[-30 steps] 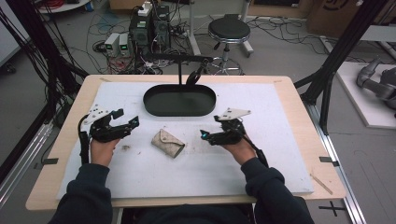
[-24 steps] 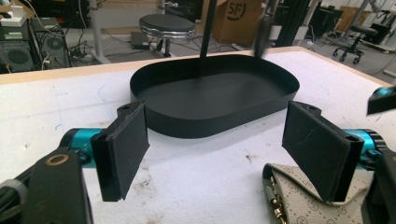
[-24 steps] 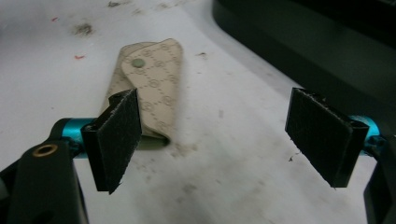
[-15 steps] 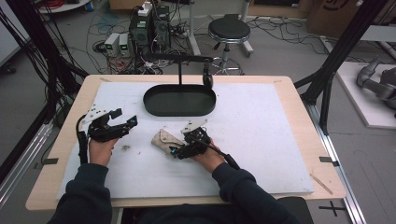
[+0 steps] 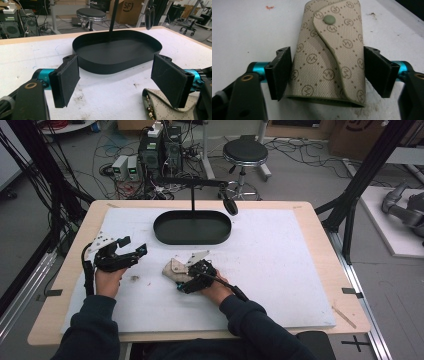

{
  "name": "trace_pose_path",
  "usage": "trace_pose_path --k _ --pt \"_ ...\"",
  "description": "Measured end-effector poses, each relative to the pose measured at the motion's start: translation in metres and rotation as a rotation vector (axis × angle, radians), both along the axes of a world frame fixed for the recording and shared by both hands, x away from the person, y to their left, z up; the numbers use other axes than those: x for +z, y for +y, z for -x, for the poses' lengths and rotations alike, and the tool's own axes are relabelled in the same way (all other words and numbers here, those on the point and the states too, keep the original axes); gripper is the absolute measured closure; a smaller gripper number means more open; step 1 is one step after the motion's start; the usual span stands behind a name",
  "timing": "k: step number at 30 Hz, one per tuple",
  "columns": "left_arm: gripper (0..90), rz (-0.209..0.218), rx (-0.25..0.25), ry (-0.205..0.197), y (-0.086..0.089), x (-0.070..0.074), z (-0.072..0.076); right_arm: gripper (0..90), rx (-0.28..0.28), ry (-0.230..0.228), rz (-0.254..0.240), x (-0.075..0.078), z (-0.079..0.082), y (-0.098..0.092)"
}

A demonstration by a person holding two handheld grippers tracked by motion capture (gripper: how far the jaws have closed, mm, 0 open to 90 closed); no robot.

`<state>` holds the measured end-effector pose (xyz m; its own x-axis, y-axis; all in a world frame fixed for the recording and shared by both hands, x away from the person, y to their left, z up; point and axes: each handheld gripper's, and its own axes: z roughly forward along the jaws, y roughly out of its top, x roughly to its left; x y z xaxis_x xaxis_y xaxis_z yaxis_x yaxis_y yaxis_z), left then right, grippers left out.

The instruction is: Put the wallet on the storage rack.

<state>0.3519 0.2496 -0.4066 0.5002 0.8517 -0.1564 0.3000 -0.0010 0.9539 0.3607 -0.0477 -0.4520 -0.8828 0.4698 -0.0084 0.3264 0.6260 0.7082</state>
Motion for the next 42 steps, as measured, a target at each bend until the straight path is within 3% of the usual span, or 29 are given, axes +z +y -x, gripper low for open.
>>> trace_pose_path --k 5,10,17,22,29,30,32,33,37,42 --pt "22.5 -0.004 -0.004 -0.001 0.0 0.0 0.0 40.2 0.004 0.026 -0.008 0.003 -0.003 -0.002" --pt "22.7 -0.005 -0.002 -0.003 0.0 0.0 0.0 48.8 0.018 0.011 -0.023 0.008 -0.003 -0.006" --pt "22.7 0.003 -0.003 -0.003 0.001 0.0 0.0 52.3 -0.006 0.024 -0.044 0.011 -0.008 -0.014" --pt "22.7 0.005 0.003 -0.003 0.001 0.0 0.0 53.7 -0.039 0.011 -0.09 0.019 -0.015 -0.026" --pt "22.7 0.003 0.001 -0.007 0.001 0.0 0.0 54.4 -0.142 -0.047 -0.155 0.037 -0.041 -0.052" --pt "22.7 0.005 0.001 -0.005 0.001 0.0 0.0 54.4 -0.161 -0.038 -0.171 0.039 -0.046 -0.056" --pt "22.7 0.006 0.001 -0.003 0.001 0.0 0.0 54.5 -0.214 -0.072 -0.183 0.048 -0.062 -0.064" --pt "22.7 0.004 0.002 -0.005 0.0 0.0 0.0 54.5 -0.214 -0.072 -0.183 0.048 -0.062 -0.064" --pt "22.9 0.004 0.001 -0.006 0.0 0.0 0.0 54.8 -0.294 -0.059 -0.209 0.051 -0.092 -0.066" --pt "23.0 0.005 0.001 -0.006 0.0 0.0 0.0 54.8 -0.341 -0.06 -0.195 0.05 -0.112 -0.06"
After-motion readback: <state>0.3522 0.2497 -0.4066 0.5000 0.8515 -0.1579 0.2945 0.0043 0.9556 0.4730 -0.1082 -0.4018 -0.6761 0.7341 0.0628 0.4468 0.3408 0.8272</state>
